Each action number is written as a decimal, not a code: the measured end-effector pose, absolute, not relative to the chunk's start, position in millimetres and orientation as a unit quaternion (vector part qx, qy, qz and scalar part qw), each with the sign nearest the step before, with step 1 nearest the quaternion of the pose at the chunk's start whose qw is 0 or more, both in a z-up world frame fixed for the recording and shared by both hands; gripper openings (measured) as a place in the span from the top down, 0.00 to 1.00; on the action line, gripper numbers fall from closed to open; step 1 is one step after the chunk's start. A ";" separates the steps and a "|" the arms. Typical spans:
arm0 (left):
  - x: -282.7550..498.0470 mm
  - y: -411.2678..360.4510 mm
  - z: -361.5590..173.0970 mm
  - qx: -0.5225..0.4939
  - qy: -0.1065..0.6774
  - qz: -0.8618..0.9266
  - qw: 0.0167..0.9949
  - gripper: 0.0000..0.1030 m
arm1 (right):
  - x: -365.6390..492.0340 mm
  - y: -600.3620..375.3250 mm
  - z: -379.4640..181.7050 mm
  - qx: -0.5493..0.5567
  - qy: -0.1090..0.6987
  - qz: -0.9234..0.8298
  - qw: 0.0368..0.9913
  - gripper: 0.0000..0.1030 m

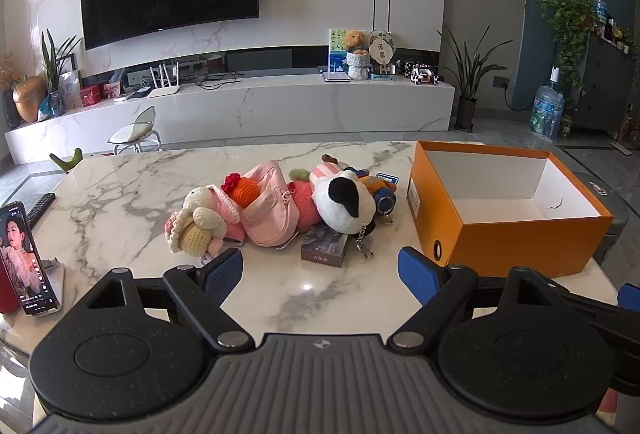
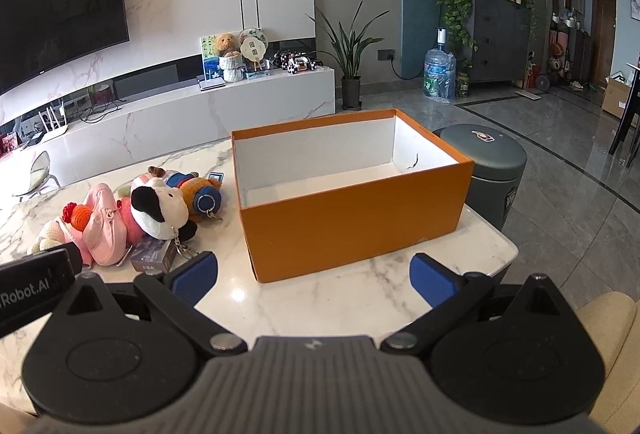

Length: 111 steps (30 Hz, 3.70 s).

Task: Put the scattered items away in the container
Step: 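Move both grippers toward the pile of plush toys on the table, then grasp the white striped-hat plush with the right gripper while the left grasps the crochet bunny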

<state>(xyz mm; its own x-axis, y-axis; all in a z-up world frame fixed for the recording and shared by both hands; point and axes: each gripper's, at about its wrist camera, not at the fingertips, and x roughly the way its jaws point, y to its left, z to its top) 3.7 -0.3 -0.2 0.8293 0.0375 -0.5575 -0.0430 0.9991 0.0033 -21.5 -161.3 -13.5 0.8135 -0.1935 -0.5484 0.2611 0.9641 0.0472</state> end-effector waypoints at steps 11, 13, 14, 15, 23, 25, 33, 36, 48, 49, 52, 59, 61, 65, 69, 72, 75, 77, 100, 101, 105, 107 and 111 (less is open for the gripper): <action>26.9 13.4 -8.6 0.018 0.309 0.029 0.951 0.04 | 1.0 -149.4 -27.3 0.048 0.266 -0.098 0.958 0.00; 34.3 19.6 -9.3 0.008 0.308 0.030 0.951 0.05 | 6.6 -142.7 -27.6 0.033 0.258 -0.093 0.961 0.00; 38.2 23.0 -9.6 0.004 0.309 0.032 0.950 0.05 | 9.1 -139.4 -27.4 0.024 0.251 -0.090 0.964 0.00; 42.2 26.5 -10.0 0.000 0.309 0.034 0.950 0.06 | 12.9 -135.6 -26.8 0.016 0.248 -0.087 0.965 0.00; 73.0 54.9 -18.3 -0.028 0.335 0.046 0.940 0.18 | 48.8 -106.5 -21.8 -0.027 0.240 -0.023 0.970 0.02; 80.8 61.5 -20.1 -0.027 0.338 0.049 0.939 0.25 | 57.3 -96.1 -22.6 -0.042 0.237 -0.004 0.971 0.10; 116.1 81.2 -33.6 -0.031 0.360 0.054 0.931 0.48 | 101.4 -67.3 -37.0 -0.060 0.265 0.063 0.960 0.45; 131.9 85.2 -41.2 -0.032 0.367 0.050 0.928 0.54 | 121.2 -57.8 -45.4 -0.066 0.278 0.081 0.955 0.45; 208.8 91.4 -71.4 -0.067 0.392 0.015 0.917 0.49 | 201.0 -41.4 -76.2 -0.102 0.312 0.116 0.937 0.34; 214.5 91.1 -73.4 -0.070 0.396 0.012 0.916 0.49 | 206.3 -40.8 -79.8 -0.102 0.318 0.118 0.935 0.34; 225.6 90.5 -77.9 -0.074 0.406 0.001 0.911 0.48 | 219.8 -39.7 -87.3 -0.099 0.333 0.130 0.929 0.30; 240.0 93.2 -90.2 -0.087 0.445 0.002 0.891 0.47 | 241.6 -33.4 -102.4 -0.115 0.370 0.139 0.911 0.29; 238.6 93.7 -89.2 -0.089 0.449 0.005 0.889 0.46 | 241.8 -32.4 -103.1 -0.118 0.372 0.137 0.910 0.29; 224.7 94.3 -80.7 -0.087 0.429 0.022 0.899 0.35 | 239.4 -32.0 -100.8 -0.121 0.373 0.139 0.909 0.34; 206.8 100.3 -73.3 -0.077 0.415 0.040 0.906 0.35 | 232.5 -34.5 -96.9 -0.109 0.374 0.139 0.910 0.36; 193.9 109.4 -66.9 -0.061 0.398 0.058 0.913 0.35 | 217.2 -33.3 -89.1 -0.106 0.365 0.136 0.915 0.37; 186.2 123.6 -65.1 -0.056 0.391 0.076 0.916 0.26 | 204.4 -26.6 -79.0 -0.107 0.350 0.144 0.919 0.37; 183.5 132.4 -65.2 -0.045 0.384 0.093 0.917 0.21 | 200.3 -19.1 -72.6 -0.104 0.344 0.155 0.920 0.37; 209.2 167.9 -111.6 -0.099 0.431 0.101 0.891 0.19 | 208.8 18.4 -89.7 -0.139 0.347 0.146 0.916 0.37; 208.4 167.1 -110.9 -0.097 0.428 0.099 0.893 0.21 | 208.6 18.5 -90.2 -0.140 0.348 0.146 0.915 0.37; 199.4 165.9 -105.9 -0.098 0.421 0.104 0.896 0.36 | 205.5 14.6 -89.5 -0.126 0.356 0.145 0.915 0.37; 192.7 166.0 -101.6 -0.100 0.416 0.105 0.898 0.42 | 202.6 11.5 -86.9 -0.117 0.358 0.143 0.915 0.37; 178.3 163.1 -98.5 -0.105 0.420 0.103 0.896 0.44 | 190.9 5.2 -79.5 -0.105 0.353 0.137 0.919 0.37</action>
<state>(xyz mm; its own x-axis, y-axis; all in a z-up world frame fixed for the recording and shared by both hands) 178.3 163.1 -98.5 0.6262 0.0969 -0.7736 -0.2726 0.9568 -0.1008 190.9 5.2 -79.5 0.7131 0.1780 -0.6781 -0.3265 0.9403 -0.0965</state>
